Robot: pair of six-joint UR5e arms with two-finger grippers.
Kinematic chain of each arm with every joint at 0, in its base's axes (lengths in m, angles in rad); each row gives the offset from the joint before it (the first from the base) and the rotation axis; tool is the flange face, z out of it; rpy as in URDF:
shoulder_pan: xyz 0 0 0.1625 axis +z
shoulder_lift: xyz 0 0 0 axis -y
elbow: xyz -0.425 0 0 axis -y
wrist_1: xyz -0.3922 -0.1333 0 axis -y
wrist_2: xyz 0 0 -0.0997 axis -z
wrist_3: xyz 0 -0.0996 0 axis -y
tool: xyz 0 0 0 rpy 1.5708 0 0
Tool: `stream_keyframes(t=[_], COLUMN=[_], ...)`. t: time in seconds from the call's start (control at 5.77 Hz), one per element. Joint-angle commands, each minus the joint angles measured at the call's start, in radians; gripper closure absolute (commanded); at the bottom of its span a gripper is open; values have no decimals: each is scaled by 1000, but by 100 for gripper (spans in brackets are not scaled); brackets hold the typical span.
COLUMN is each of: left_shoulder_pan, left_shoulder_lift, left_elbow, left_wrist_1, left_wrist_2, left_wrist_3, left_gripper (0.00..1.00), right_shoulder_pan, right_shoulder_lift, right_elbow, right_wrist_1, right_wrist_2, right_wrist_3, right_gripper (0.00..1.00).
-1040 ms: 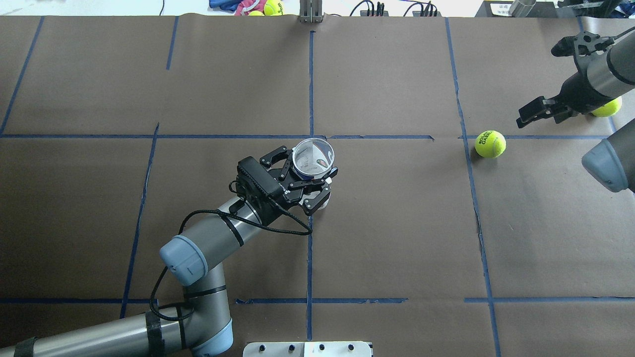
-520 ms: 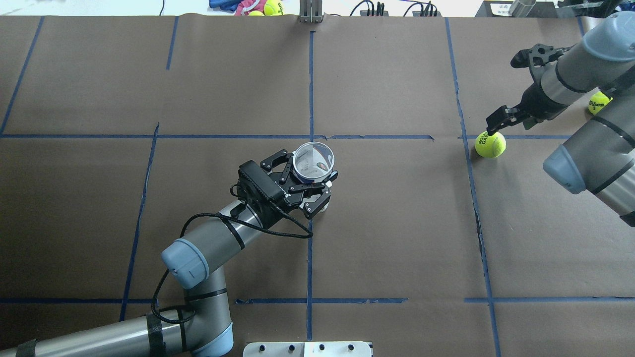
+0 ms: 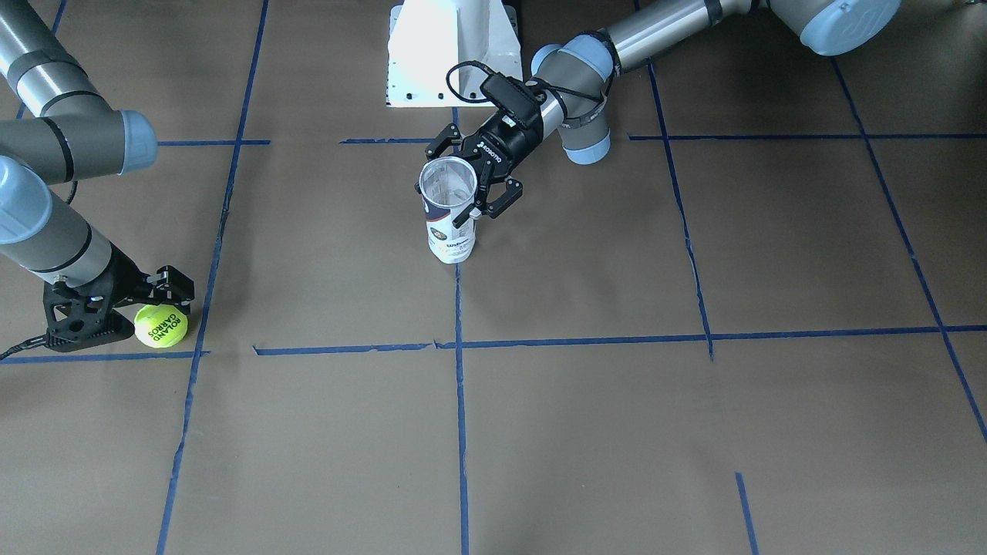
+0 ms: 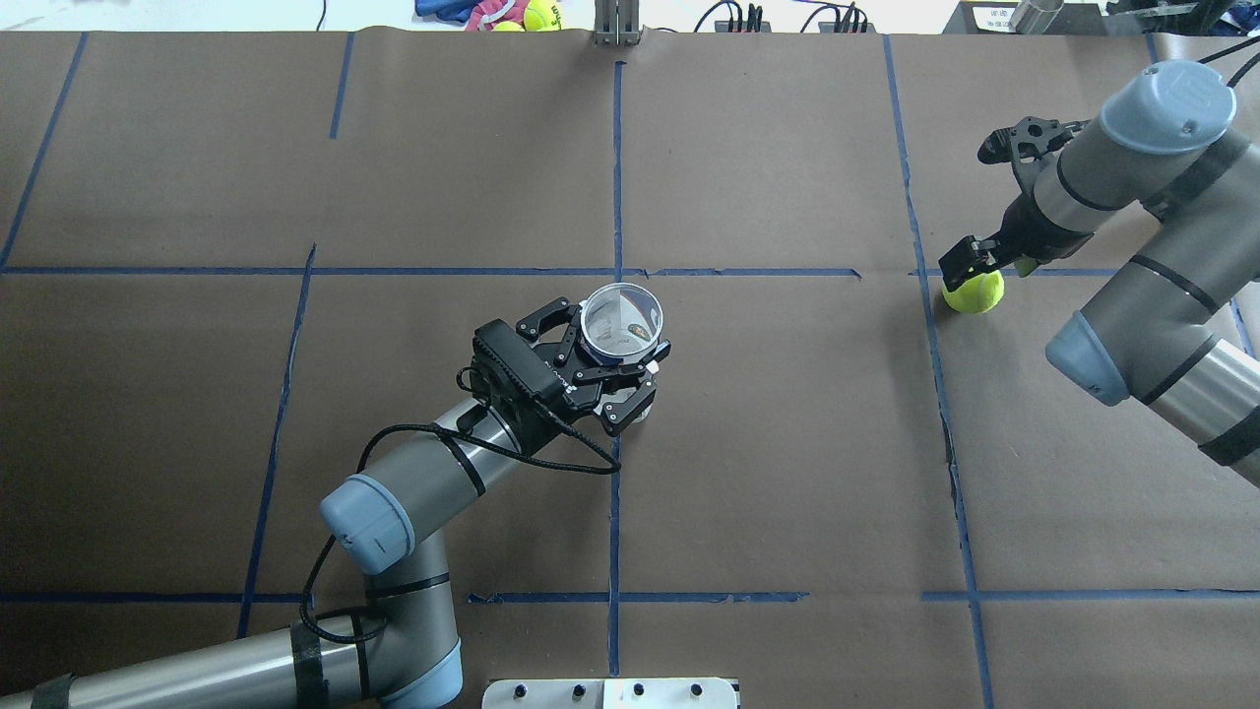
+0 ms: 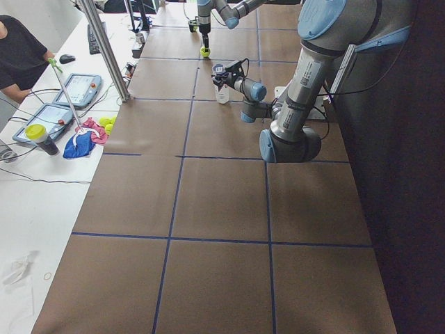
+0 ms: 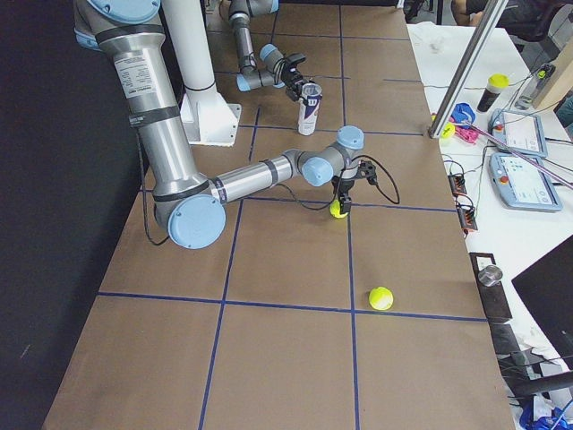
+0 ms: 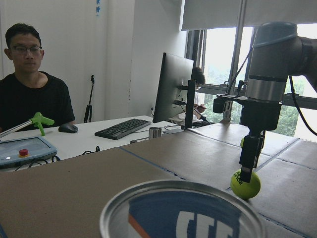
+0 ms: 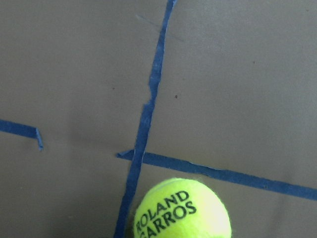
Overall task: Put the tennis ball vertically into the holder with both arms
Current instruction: 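Grasp the nearer tennis ball with the right gripper while left holds the can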
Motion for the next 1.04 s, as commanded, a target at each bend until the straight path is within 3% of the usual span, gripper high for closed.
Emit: stream_keyframes(t=[0.0, 0.17, 0.35, 0.52, 0.69, 0.87], left_shoulder_pan=[-1, -1, 1, 1, 1, 1], left_shoulder_lift=[1, 1, 3, 3, 3, 1], left_elbow=[0, 0, 0, 0, 0, 0], left_wrist_1=[0, 0, 0, 0, 0, 0], left_wrist_2=[0, 0, 0, 0, 0, 0], left_wrist_3=[0, 2, 0, 0, 0, 0], left_gripper=[22, 21, 20, 20, 18, 12], right_shoulder_pan=[-17, -22, -24, -24, -21, -19], right_shoulder_lift=[13, 13, 13, 13, 13, 13], right_elbow=[-30, -38, -38, -37, 4, 103], right_wrist_1=[2, 2, 2, 3, 3, -3], right_wrist_2=[-47, -47, -49, -50, -52, -49], right_wrist_3=[-6, -3, -3, -3, 0, 26], right_gripper=[1, 1, 16, 68, 97, 100])
